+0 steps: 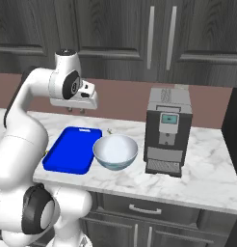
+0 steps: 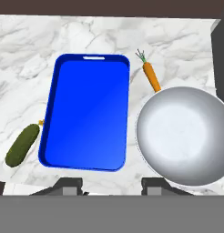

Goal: Place the two vegetables and bowl onto the tray for setting up a vegetable dip station.

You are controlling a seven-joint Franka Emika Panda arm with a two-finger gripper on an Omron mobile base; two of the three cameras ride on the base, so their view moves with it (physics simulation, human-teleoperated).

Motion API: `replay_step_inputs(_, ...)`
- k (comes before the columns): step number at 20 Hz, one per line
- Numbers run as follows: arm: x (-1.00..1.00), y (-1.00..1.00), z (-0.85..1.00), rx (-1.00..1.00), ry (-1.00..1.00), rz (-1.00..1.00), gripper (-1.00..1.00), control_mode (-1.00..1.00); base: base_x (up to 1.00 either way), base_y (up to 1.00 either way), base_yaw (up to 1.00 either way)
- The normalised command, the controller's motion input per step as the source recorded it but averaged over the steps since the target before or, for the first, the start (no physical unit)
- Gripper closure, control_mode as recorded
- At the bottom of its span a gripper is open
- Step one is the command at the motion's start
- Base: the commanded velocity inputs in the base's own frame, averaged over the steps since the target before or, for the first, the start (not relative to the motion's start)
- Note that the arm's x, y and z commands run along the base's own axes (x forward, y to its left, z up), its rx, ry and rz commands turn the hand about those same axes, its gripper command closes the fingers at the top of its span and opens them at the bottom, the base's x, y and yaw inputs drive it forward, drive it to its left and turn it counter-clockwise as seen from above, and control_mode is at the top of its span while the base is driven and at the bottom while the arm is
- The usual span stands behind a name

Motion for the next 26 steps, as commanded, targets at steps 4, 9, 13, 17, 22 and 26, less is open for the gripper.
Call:
replay_step_inputs(4,-0.04,0.01,0.00,0.00,0.00,0.00,-1.00,-1.00,0.00,0.00,0.00)
replay_step_inputs(9,-0.12,0.09,0.00,0.02,-0.01,0.00,-1.00,-1.00,0.00,0.00,0.00)
replay_step_inputs(13,-0.13,0.21,-0.02,0.00,0.00,0.00,-1.00,-1.00,0.00,0.00,0.00)
replay_step_inputs(17,-0.08,0.23,-0.02,0.00,0.00,0.00,-1.00,-1.00,0.00,0.00,0.00)
replay_step_inputs(22,-0.16,0.13,0.00,0.00,0.01,0.00,-1.00,-1.00,0.00,0.00,0.00)
replay_step_inputs(26,-0.23,0.09,-0.05,0.00,0.07,0.00,-1.00,-1.00,0.00,0.00,0.00)
